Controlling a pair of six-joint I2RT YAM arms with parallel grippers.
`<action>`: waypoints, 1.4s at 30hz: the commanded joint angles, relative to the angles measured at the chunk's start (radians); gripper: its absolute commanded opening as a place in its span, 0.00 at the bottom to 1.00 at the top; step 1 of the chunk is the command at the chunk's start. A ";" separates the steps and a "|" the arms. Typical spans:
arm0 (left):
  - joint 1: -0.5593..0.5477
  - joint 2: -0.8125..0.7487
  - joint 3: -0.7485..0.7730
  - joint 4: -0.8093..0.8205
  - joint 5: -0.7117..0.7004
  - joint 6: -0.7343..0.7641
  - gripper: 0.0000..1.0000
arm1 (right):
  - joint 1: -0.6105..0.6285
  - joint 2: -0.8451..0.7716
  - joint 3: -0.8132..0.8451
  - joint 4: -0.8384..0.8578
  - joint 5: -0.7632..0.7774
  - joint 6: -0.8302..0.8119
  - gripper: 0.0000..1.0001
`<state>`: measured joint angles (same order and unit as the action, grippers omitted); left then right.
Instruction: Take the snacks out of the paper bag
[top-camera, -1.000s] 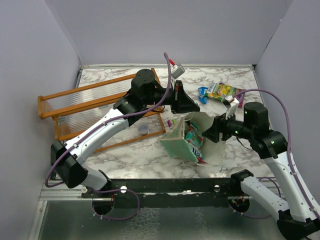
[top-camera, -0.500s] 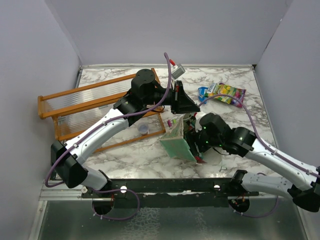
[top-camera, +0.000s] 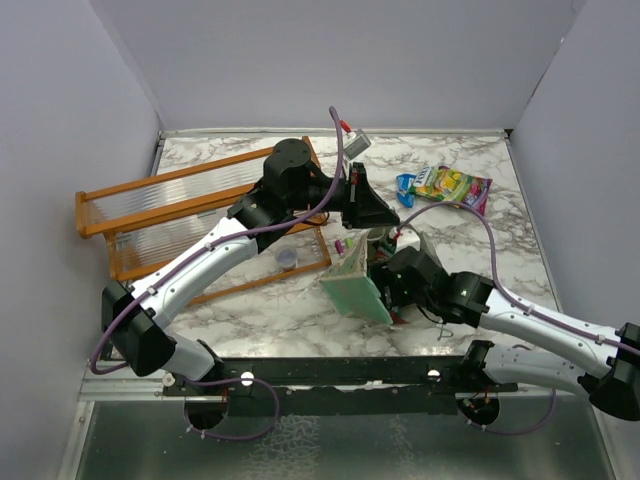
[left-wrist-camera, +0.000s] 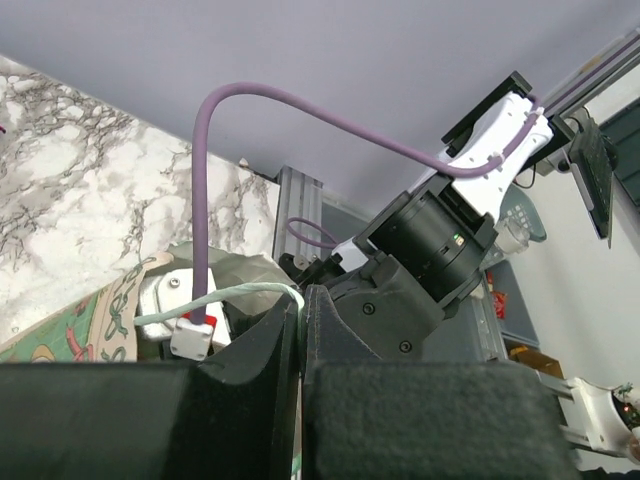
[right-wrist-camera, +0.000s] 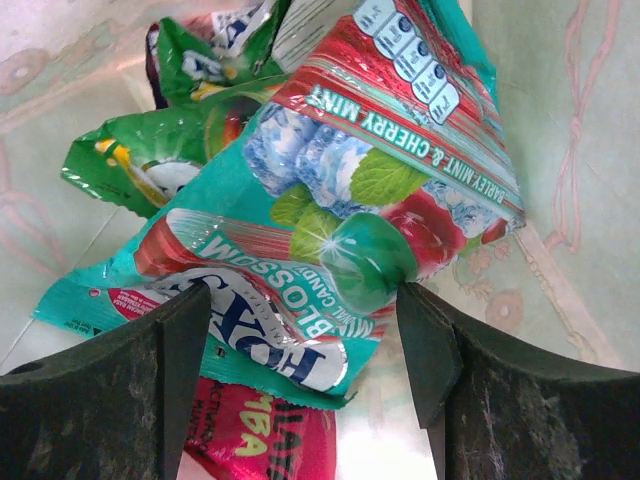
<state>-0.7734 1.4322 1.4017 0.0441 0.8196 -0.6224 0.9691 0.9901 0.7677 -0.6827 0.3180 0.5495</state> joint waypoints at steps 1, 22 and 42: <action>0.000 -0.020 -0.010 0.044 0.019 -0.012 0.00 | 0.003 -0.016 -0.080 0.175 0.211 0.068 0.74; -0.001 -0.017 -0.019 0.043 0.010 -0.020 0.00 | 0.003 -0.249 -0.089 0.272 0.153 -0.144 0.01; 0.000 -0.026 -0.030 0.074 0.011 -0.043 0.00 | 0.003 -0.027 -0.263 0.651 0.307 -0.120 0.98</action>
<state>-0.7734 1.4322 1.3773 0.0658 0.8192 -0.6525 0.9737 0.8894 0.5125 -0.1345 0.5373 0.3992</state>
